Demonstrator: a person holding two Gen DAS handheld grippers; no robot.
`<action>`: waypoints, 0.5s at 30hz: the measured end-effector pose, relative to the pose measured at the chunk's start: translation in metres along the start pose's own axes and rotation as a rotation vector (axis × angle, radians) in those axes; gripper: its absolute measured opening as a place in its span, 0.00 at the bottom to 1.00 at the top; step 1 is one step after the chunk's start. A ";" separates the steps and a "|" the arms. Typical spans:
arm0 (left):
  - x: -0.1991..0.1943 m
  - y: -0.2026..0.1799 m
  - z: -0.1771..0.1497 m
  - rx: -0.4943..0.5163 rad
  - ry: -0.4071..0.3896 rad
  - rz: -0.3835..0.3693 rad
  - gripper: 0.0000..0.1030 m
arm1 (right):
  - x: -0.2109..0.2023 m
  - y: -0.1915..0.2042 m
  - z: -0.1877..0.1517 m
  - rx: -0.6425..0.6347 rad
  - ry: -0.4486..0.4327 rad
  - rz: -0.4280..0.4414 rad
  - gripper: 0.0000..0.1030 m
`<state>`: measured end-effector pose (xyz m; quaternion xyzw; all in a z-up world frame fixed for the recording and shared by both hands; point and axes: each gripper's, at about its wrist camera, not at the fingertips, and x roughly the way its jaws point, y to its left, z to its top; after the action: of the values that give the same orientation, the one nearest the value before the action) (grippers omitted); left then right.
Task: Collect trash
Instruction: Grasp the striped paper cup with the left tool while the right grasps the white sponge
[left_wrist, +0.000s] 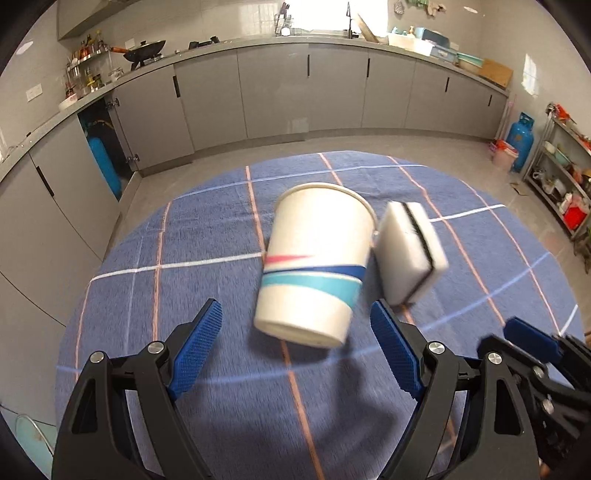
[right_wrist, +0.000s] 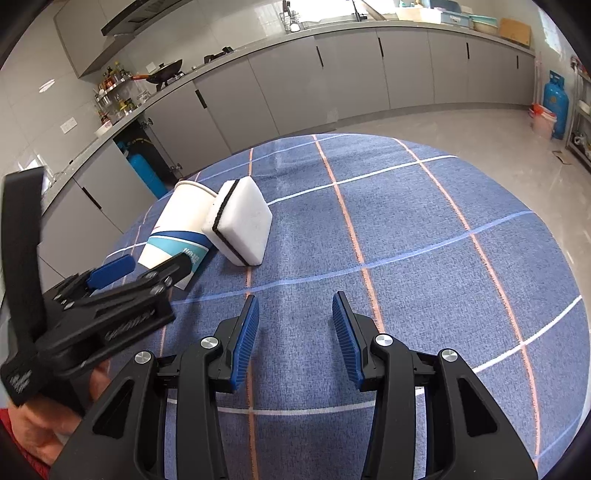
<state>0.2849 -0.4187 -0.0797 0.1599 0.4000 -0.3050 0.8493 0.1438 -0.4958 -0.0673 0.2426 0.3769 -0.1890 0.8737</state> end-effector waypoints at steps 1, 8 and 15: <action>0.003 0.001 0.003 -0.002 -0.001 0.005 0.78 | 0.001 0.000 0.000 -0.001 0.001 0.002 0.41; 0.026 -0.005 0.020 0.012 0.012 -0.033 0.62 | 0.007 0.005 0.006 0.008 0.010 0.019 0.41; 0.018 0.017 0.013 -0.040 -0.016 -0.041 0.58 | 0.016 0.023 0.014 -0.013 -0.004 0.023 0.41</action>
<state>0.3122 -0.4198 -0.0848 0.1322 0.4024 -0.3153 0.8492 0.1736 -0.4875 -0.0642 0.2408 0.3736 -0.1770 0.8781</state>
